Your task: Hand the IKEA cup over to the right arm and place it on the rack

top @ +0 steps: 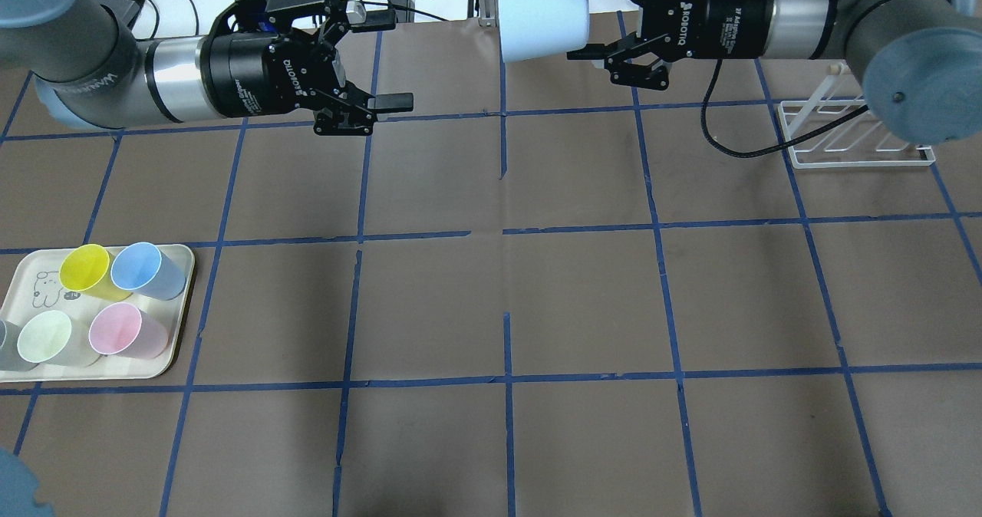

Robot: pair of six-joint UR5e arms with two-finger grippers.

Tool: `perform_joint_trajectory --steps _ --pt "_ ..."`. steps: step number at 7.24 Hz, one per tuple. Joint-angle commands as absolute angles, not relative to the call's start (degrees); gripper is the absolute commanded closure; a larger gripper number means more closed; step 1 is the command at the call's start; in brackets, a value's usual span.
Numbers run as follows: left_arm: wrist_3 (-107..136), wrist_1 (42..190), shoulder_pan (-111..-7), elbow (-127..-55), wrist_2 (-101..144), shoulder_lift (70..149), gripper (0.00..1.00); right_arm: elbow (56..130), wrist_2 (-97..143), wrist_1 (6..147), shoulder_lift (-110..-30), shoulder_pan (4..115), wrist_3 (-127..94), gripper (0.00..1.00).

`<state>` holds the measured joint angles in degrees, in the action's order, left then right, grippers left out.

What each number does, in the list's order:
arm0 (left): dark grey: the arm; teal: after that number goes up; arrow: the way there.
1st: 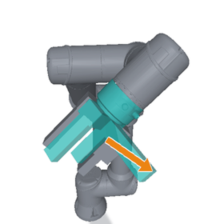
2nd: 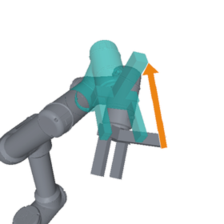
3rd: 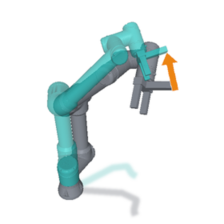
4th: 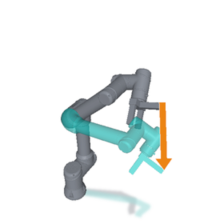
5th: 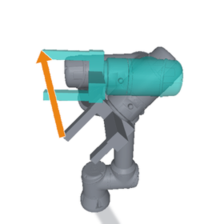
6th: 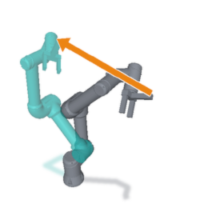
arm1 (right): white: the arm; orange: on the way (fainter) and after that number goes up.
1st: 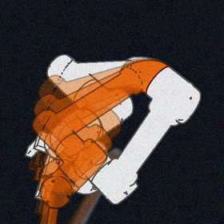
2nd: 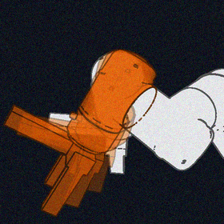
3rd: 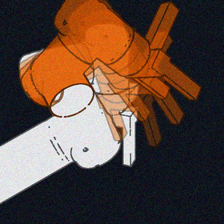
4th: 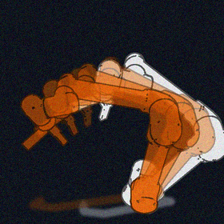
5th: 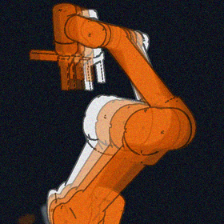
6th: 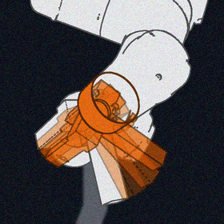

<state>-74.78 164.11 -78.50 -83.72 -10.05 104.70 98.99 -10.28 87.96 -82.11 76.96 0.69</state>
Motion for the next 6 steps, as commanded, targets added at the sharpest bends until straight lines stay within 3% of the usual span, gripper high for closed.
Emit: perform_joint_trajectory --steps 1,6 --pt "-71.7 156.2 -78.2 -80.6 -21.2 105.1 0.00 93.8 -27.3 87.7 -83.9 73.8 -3.8 1.00" --pt "-22.2 120.6 -82.6 -80.4 -54.0 100.5 0.00 90.8 -71.9 90.0 -88.2 73.5 4.5 1.00"
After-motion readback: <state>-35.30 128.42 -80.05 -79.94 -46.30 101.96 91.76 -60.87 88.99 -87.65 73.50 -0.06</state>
